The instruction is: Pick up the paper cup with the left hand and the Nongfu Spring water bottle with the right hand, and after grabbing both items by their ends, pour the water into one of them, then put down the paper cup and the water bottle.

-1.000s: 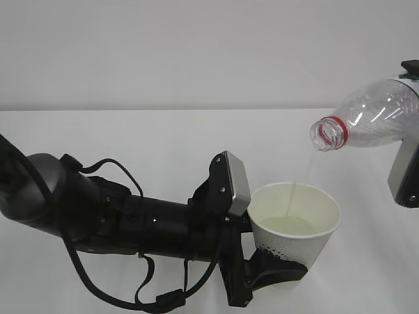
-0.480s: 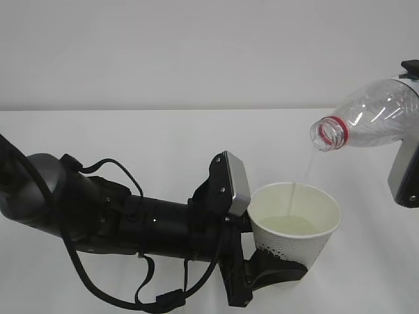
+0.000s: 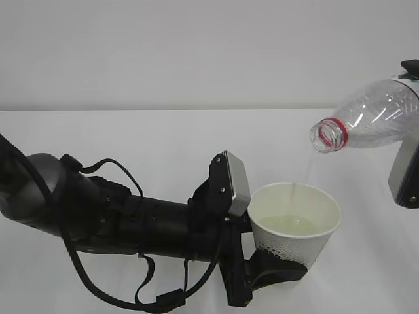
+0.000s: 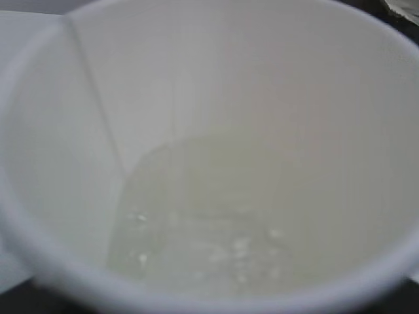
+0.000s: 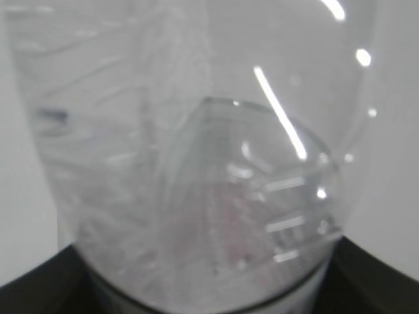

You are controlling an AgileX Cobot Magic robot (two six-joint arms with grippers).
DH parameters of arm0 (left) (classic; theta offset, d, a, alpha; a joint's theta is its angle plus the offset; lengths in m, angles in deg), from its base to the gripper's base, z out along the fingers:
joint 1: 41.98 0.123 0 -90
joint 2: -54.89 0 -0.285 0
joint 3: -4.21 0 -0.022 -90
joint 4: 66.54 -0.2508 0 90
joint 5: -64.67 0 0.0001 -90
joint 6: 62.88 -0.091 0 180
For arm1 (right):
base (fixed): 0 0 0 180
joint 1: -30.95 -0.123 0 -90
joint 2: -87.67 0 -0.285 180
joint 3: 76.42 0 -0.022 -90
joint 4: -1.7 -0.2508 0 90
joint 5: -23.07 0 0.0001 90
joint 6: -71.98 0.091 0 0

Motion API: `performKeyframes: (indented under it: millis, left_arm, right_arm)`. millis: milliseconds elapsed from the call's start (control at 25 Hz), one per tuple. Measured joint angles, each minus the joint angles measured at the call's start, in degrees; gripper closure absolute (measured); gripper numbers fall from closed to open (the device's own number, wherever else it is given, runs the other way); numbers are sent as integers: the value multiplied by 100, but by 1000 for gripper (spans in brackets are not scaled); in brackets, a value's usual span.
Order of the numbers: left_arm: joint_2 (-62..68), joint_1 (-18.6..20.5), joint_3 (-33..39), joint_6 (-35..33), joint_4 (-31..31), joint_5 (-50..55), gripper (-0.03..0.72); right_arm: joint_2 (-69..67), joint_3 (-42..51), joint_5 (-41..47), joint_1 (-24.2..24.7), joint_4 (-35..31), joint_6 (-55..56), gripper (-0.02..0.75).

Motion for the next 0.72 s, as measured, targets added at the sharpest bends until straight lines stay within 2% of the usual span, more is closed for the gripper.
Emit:
performKeyframes:
  millis: [720]
  left_arm:
    - [0, 0, 0, 0, 0, 0, 179]
  right_arm:
    - [0, 0, -12, 0, 0, 0, 223]
